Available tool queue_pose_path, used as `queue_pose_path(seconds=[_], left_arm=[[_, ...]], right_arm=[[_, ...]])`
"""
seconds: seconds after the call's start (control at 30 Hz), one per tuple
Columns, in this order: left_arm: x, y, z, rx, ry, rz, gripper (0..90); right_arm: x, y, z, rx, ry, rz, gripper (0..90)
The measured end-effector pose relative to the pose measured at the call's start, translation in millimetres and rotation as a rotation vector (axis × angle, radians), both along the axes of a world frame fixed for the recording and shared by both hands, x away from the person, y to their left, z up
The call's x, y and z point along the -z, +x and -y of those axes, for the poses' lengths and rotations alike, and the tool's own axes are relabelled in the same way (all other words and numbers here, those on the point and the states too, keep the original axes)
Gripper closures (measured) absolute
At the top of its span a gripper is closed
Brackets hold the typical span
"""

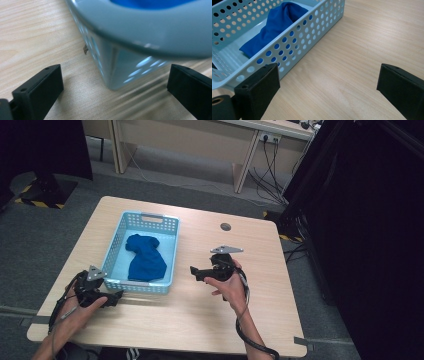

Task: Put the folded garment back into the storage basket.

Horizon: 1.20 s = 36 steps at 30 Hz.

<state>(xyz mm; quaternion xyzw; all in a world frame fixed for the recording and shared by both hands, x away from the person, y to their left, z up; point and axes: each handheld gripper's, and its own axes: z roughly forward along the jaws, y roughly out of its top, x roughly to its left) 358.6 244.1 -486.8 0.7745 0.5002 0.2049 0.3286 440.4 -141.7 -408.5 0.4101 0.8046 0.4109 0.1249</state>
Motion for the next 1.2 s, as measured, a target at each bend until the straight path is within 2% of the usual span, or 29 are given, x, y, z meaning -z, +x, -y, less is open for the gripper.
queue_pose_path(seconds=[0.57, 1.2], left_arm=[[0.0, 0.0, 0.0, 0.000, 0.000, 0.000, 0.0], [0.0, 0.0, 0.0, 0.001, 0.000, 0.000, 0.0]], right_arm=[[17.0, -4.9, 8.9, 0.003, 0.008, -0.023, 5.1], [27.3, -8.6, 28.9, 0.032, -0.005, -0.037, 5.1]])
